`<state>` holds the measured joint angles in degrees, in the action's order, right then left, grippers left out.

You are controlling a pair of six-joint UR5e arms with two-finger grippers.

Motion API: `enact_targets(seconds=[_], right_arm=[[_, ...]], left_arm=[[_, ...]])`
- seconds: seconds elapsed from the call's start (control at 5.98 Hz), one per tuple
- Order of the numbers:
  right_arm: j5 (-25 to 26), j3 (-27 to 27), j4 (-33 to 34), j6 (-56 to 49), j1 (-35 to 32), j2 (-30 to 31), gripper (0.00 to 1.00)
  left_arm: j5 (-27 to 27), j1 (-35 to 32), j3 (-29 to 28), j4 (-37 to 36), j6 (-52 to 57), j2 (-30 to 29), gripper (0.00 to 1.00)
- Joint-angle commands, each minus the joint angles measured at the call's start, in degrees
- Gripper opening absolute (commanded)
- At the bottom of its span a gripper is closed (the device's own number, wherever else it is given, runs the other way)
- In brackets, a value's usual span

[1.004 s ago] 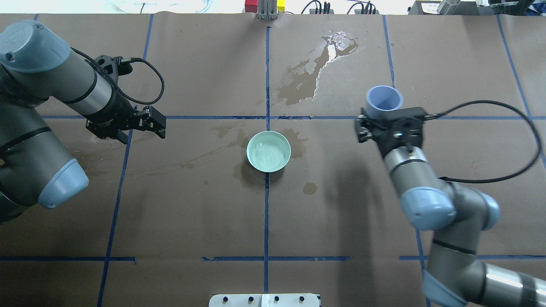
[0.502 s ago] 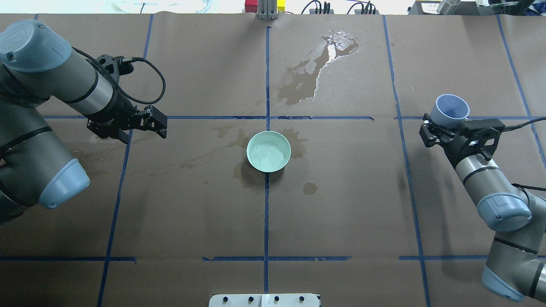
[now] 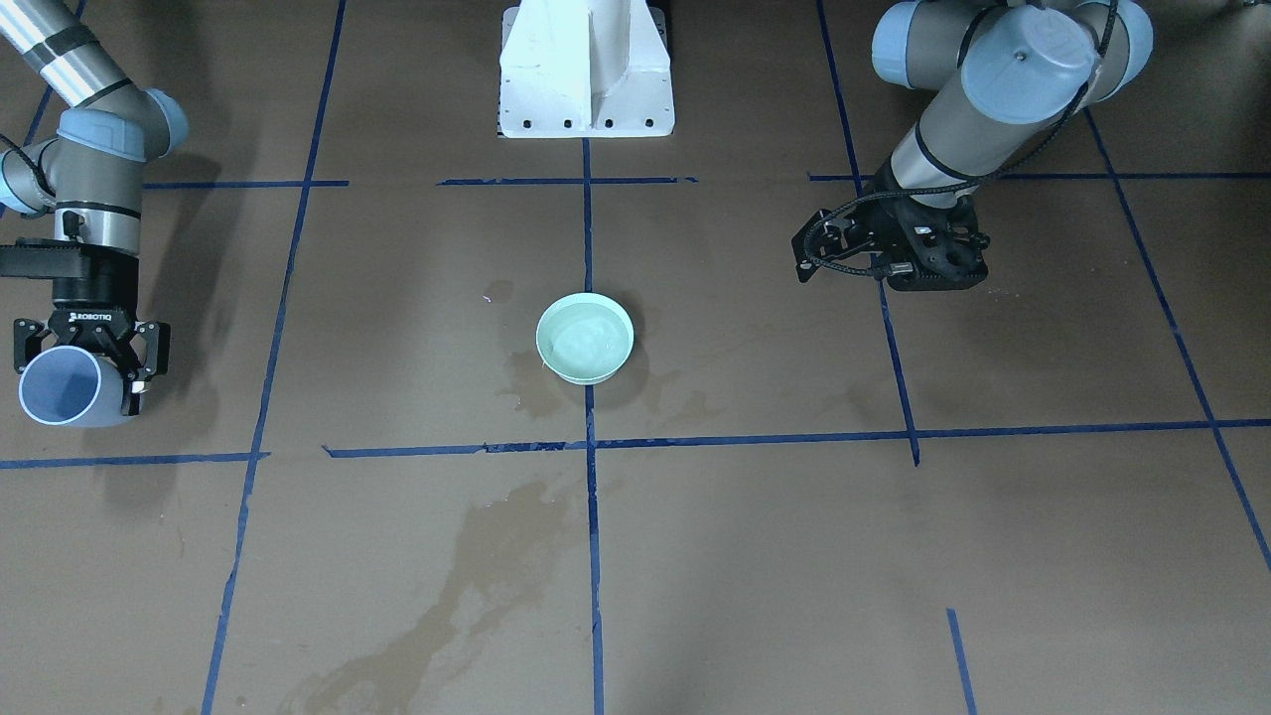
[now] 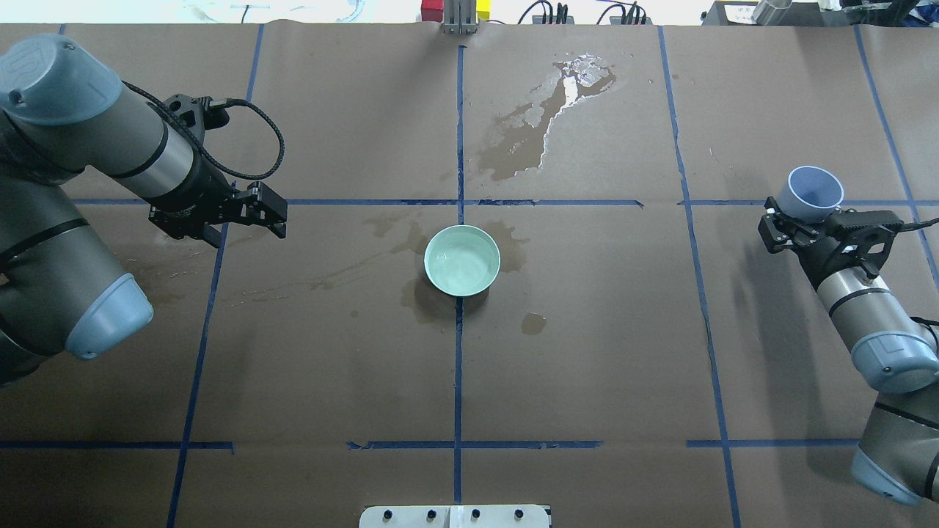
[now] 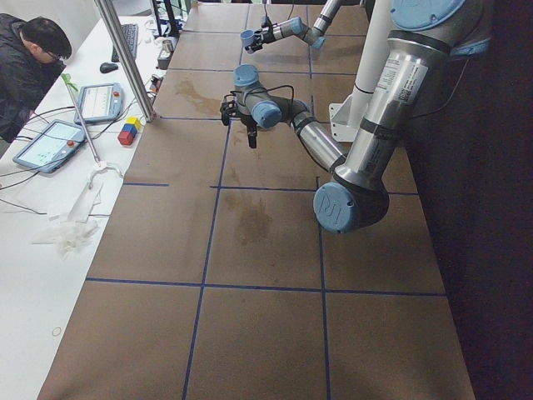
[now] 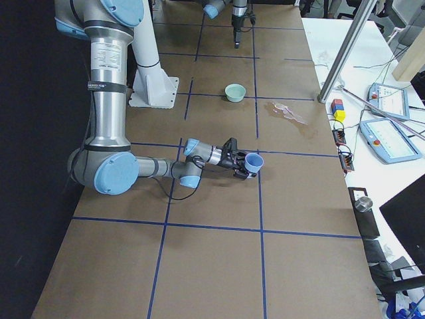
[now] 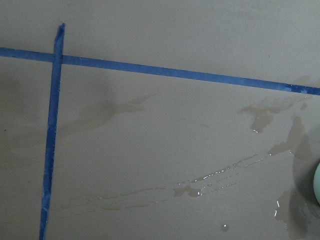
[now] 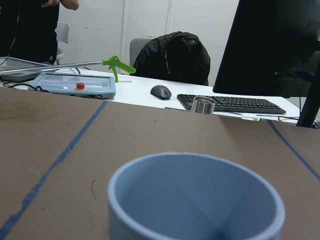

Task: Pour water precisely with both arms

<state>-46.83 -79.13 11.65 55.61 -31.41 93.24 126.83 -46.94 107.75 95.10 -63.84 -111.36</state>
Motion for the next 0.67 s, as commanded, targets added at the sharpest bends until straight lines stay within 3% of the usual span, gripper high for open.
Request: enact_targets(seconds=[0.0,0.5], right_arm=[[0.0,2.0,-0.3,-0.3,-0.6,0.1,0.2],[-0.3,2.0,-1.9,-0.8,-0.2,-0.3,0.63]], left_arm=[[0.0,0.0,0.0,0.0,-0.1,0.0,1.0],[0.0,0.0,0.0,0.0,0.0,0.1,1.0]])
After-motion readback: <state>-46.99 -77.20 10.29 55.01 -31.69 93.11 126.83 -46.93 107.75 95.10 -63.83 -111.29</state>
